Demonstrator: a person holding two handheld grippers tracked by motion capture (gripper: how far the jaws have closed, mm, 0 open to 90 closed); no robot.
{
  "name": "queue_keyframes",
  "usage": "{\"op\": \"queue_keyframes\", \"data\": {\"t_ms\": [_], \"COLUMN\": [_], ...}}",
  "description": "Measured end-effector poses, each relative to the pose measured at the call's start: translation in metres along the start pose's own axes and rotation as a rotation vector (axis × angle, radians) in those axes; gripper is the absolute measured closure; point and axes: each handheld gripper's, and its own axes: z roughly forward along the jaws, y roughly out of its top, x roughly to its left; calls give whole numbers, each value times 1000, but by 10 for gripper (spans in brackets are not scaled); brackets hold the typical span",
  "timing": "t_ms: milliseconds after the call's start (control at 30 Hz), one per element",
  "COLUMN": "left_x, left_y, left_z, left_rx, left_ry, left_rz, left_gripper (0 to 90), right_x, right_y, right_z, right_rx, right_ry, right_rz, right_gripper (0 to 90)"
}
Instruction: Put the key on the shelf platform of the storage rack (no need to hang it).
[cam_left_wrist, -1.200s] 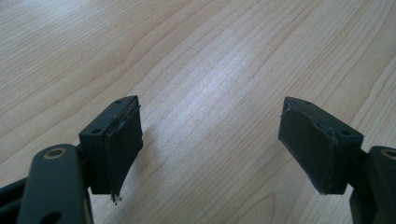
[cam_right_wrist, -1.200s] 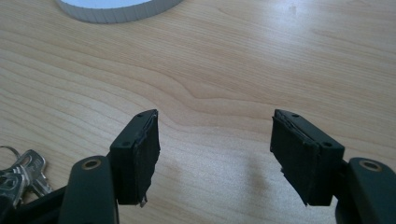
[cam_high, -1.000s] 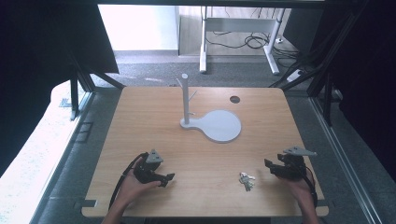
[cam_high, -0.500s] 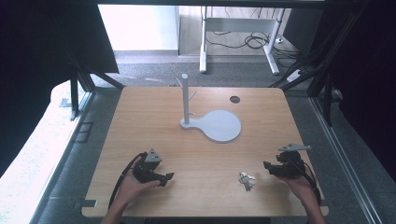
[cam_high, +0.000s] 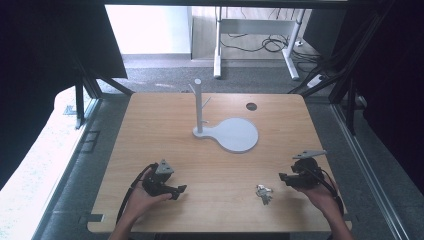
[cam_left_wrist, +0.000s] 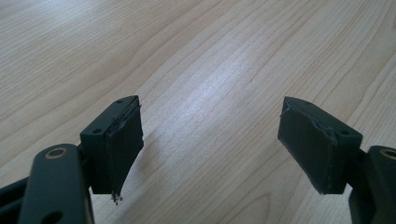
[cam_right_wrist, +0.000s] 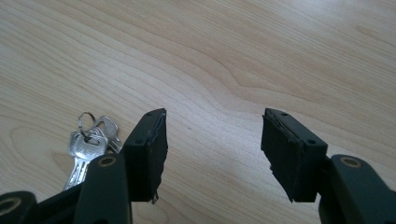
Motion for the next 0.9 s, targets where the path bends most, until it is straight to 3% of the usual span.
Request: {"op": "queue_keyframes", "data": {"t_ms": [433,900], "left_x": [1,1], "left_y": [0,0], "left_z": [0,-2], "left_rx": [5,3], "left_ry": [0,1], "left_rz": [1,2], "left_gripper": [223,222], "right_x": [15,26], "right_y": [17,21], "right_z": [-8,-2], "right_rx": [37,97], "right_ry": [19,43], "right_rz": [-56,-84], "right_gripper": [441,483]}}
